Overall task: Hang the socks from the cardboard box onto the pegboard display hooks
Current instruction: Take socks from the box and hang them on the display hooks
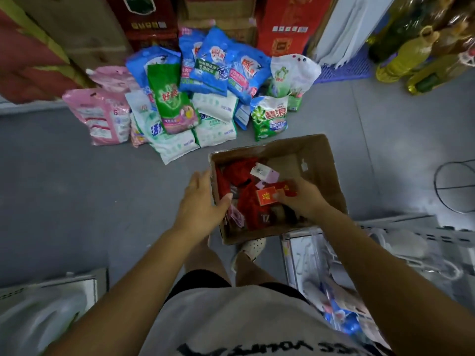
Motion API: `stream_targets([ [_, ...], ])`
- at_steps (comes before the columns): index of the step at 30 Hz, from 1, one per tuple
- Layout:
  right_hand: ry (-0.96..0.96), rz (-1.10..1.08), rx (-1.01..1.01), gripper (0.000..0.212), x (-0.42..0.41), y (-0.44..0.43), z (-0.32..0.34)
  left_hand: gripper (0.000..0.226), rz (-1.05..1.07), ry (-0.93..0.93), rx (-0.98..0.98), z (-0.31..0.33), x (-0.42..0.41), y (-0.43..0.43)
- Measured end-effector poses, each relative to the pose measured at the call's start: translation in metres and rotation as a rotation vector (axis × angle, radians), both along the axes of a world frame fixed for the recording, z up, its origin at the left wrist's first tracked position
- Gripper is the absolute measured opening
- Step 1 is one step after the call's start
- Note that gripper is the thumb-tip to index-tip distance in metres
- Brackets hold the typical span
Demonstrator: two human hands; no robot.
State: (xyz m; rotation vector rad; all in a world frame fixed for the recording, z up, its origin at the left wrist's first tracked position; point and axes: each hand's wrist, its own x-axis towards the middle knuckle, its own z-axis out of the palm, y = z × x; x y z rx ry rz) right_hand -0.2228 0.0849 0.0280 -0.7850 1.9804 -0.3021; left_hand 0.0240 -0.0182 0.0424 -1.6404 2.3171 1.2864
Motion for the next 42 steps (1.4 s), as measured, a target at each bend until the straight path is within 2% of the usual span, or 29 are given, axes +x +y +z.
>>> stream_targets([
  [2,-0.055,-0.134,0.080,0.033,-0.006,-0.009,-0.024,0.093,0.026,-0.037,0.102,-0.021,-0.014,-0.015],
  [4,-0.154,-0.374,0.148,0.046,-0.007,-0.014,-0.048,0.100,0.054,-0.081,0.230,-0.041,-0.023,-0.024],
  [6,-0.247,-0.618,0.193,0.063,-0.007,-0.013,-0.074,0.096,0.087,-0.058,0.321,-0.060,-0.029,-0.024],
  [8,-0.313,-0.813,0.234,0.071,-0.006,-0.009,-0.101,0.099,0.130,-0.028,0.386,-0.076,-0.032,-0.018],
  [11,-0.417,-1.043,0.295,0.060,-0.007,-0.010,-0.135,0.108,0.190,0.004,0.450,-0.092,-0.035,-0.005],
  [16,-0.579,-1.322,0.316,0.051,-0.012,-0.022,-0.181,0.104,0.235,0.037,0.412,-0.113,-0.035,0.001],
  [20,-0.613,-1.460,0.326,0.011,-0.012,-0.034,-0.201,0.100,0.233,0.045,0.379,-0.116,-0.031,0.004],
  [24,-0.679,-1.558,0.244,0.016,-0.007,-0.038,-0.199,0.098,0.230,0.019,0.383,-0.113,-0.033,0.003],
  [26,-0.696,-1.560,0.192,0.005,-0.001,-0.035,-0.184,0.093,0.241,-0.011,0.390,-0.106,-0.033,0.001],
  [27,-0.682,-1.541,0.176,0.009,0.003,-0.032,-0.173,0.087,0.252,-0.055,0.336,-0.101,-0.033,0.001],
  [29,-0.651,-1.485,0.142,0.012,0.011,-0.022,-0.148,0.066,0.307,-0.112,0.121,-0.089,-0.034,0.004],
  [31,-0.710,-1.420,0.108,0.016,0.020,-0.012,-0.121,0.047,0.411,-0.040,-0.026,-0.076,-0.036,0.011],
  [33,-0.825,-1.341,0.093,0.030,0.028,-0.002,-0.095,0.030,0.452,0.060,0.056,-0.064,-0.038,0.021],
  [34,-0.892,-1.289,0.089,0.033,0.033,0.003,-0.082,0.033,0.455,0.082,0.166,-0.059,-0.039,0.025],
  [36,-0.993,-1.145,0.089,0.034,0.043,0.010,-0.062,0.053,0.404,0.053,0.403,-0.051,-0.041,0.027],
  [38,-1.010,-0.982,0.096,0.035,0.053,0.012,-0.050,0.067,0.382,0.031,0.579,-0.047,-0.044,0.023],
  [40,-0.970,-0.845,0.105,0.038,0.061,0.011,-0.046,0.053,0.433,0.068,0.620,-0.049,-0.043,0.019],
  [42,-0.911,-0.741,0.109,0.045,0.063,0.007,-0.045,0.035,0.475,0.102,0.575,-0.049,-0.038,0.017],
])
